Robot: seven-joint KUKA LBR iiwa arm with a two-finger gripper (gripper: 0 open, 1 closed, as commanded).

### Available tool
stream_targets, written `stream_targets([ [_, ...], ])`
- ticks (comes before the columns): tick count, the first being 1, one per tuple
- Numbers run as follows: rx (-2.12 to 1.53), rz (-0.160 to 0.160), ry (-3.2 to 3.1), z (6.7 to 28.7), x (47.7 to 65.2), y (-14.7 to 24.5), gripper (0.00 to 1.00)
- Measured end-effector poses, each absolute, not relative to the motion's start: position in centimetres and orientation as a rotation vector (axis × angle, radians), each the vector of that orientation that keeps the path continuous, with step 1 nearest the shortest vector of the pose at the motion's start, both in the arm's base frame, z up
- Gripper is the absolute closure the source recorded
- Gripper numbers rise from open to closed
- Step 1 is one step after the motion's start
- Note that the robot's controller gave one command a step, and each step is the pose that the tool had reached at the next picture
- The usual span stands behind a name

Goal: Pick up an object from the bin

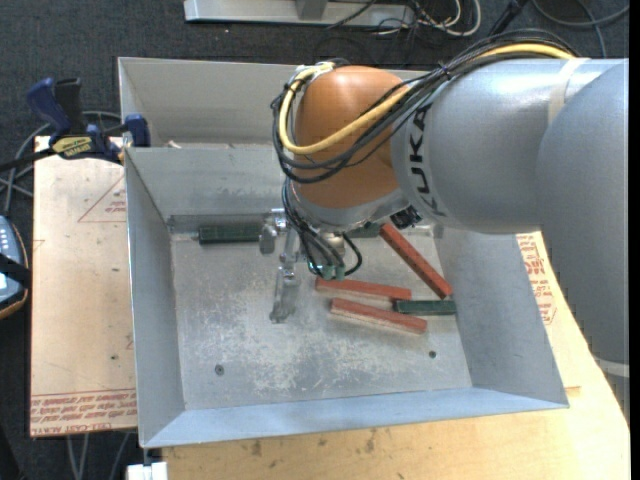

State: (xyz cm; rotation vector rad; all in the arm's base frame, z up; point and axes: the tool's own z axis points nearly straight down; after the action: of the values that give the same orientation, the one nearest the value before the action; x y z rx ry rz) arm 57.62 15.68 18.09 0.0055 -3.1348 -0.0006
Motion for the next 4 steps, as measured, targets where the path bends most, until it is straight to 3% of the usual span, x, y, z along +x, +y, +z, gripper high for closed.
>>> stream_targets([
  [1, -0.458, -0.001, -3.102, 6.9, 64.7, 19.7, 0.0],
  [2, -0.487, -0.005, -3.11, 10.2, 65.8, 17.8, 0.0],
  [3, -0.586, -0.004, -3.09, 11.6, 65.3, 18.4, 0.0],
  [4, -0.794, -0.001, -3.036, 6.9, 64.7, 17.5, 0.0],
])
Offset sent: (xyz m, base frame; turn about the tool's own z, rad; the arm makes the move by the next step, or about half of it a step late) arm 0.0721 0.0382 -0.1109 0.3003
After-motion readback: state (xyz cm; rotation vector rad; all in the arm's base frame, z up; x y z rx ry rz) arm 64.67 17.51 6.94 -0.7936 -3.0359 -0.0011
